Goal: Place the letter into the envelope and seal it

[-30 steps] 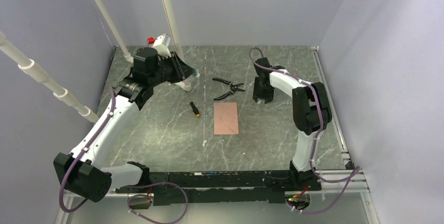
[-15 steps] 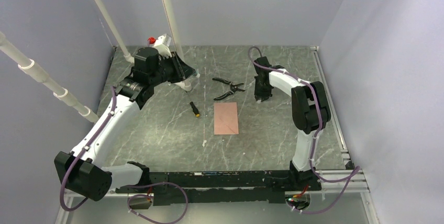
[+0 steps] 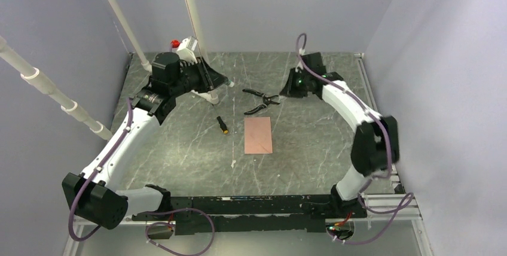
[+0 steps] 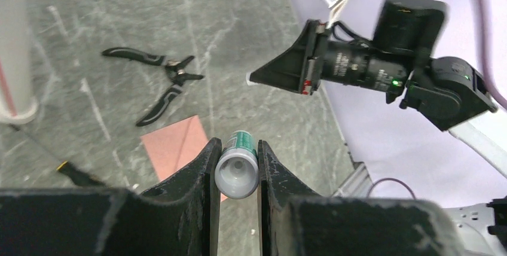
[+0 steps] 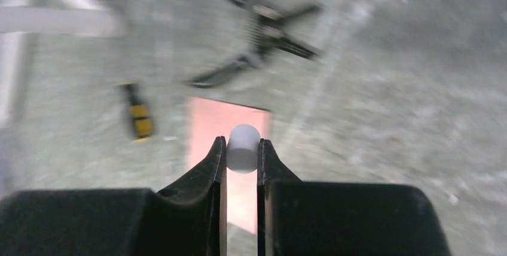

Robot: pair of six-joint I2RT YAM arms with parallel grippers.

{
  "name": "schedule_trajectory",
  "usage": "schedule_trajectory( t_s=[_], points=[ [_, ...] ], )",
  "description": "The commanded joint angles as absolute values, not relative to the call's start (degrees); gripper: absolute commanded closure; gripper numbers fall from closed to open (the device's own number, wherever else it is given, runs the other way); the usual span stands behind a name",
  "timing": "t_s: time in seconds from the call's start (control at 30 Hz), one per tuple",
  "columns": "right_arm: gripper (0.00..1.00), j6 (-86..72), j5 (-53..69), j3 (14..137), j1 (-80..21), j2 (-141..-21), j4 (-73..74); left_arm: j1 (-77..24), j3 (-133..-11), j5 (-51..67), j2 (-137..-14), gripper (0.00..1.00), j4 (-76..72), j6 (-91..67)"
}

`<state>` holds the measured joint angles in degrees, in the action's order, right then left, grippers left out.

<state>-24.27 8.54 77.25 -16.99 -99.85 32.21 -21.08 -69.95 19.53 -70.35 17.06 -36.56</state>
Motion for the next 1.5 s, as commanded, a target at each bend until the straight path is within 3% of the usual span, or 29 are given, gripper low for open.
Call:
schedule_trajectory(
  t_s=[0.0, 0.13, 0.27, 0.57, 0.97, 1.47],
  points=[
    [1.00, -29.8, 31.2, 73.0, -17.2, -84.1, 9.6, -21.2, -72.8, 29.1, -70.0, 0.98, 7.4, -39.2],
    [0.98, -41.5, 40.7, 67.5, -18.4, -77.4, -12.7, -21.2, -73.7, 33.7, -69.8, 0.97, 2.3, -41.6],
    [0.96, -46.9, 43.0, 67.7, -21.8, -75.7, -22.9, -21.2, -74.5, 38.2, -70.5, 0.97, -2.7, -45.5],
    [0.97, -41.7, 47.6, 74.3, -26.0, -77.7, -18.0, -21.2, -72.5, 41.8, -69.9, 0.98, -9.6, -48.8],
    [0.97, -41.7, 46.1, 73.8, -27.5, -77.8, -18.7, -21.2, -71.4, 43.7, -69.8, 0.98, -17.5, -54.8],
    [0.99, -59.4, 45.9, 72.7, -28.2, -78.7, -40.0, -21.2, -69.2, 43.9, -70.4, 0.98, -40.5, -67.4]
  ],
)
